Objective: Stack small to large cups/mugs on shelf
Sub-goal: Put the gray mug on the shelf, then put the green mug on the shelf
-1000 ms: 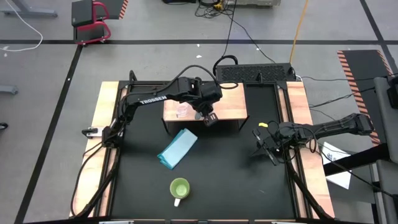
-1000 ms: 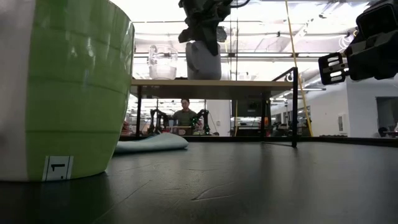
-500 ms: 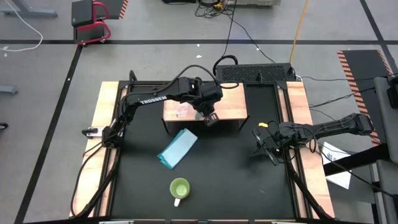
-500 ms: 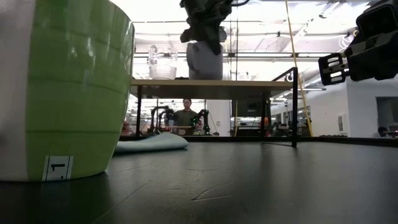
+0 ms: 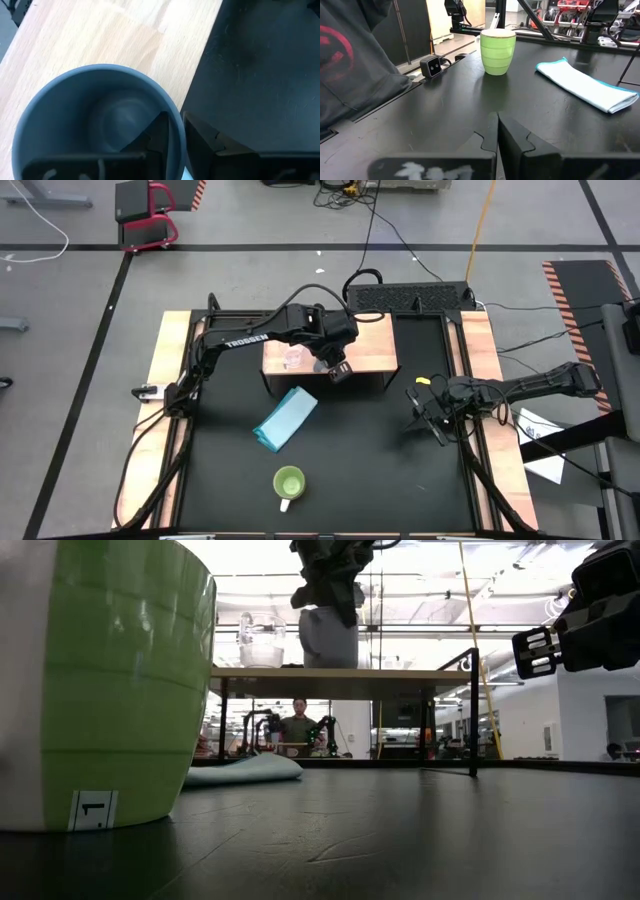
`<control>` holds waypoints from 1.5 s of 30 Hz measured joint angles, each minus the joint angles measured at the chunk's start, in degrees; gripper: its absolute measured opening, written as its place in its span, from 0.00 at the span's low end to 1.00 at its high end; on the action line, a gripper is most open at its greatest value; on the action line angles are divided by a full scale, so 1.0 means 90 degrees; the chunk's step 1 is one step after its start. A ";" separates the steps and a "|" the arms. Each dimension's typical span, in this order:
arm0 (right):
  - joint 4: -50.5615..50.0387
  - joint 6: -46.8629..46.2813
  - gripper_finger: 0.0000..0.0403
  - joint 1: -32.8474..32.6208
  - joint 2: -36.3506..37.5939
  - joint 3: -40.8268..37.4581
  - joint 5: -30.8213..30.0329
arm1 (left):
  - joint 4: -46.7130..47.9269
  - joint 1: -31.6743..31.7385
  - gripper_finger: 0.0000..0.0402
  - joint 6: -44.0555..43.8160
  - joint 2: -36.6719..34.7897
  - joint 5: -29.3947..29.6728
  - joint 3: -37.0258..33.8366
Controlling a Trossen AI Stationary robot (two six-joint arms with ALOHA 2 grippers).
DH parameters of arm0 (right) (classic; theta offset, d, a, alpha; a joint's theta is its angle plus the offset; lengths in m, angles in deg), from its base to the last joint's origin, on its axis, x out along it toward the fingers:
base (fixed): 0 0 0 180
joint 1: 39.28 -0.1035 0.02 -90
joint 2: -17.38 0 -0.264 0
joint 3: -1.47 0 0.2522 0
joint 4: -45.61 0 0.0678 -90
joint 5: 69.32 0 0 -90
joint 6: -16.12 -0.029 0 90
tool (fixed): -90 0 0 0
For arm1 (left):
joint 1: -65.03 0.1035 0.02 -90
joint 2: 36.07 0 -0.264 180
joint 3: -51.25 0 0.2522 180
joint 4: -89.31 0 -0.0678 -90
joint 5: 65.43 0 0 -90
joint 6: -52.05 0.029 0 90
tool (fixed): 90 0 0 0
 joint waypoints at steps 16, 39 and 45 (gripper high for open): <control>0.0003 0.0000 0.00 0.0000 0.0000 0.0000 0.0000 | -0.0052 0.0013 0.16 0.0383 0.0000 -0.0143 0.0000; -0.0044 -0.0017 0.00 0.0000 -0.0012 0.0000 0.0005 | -0.0253 0.0093 0.21 0.0101 0.0000 -0.0191 0.0000; -0.0045 -0.0019 0.00 0.0000 -0.0013 -0.0002 0.0015 | -0.0252 0.0175 0.36 0.0067 -0.0002 -0.0441 0.0000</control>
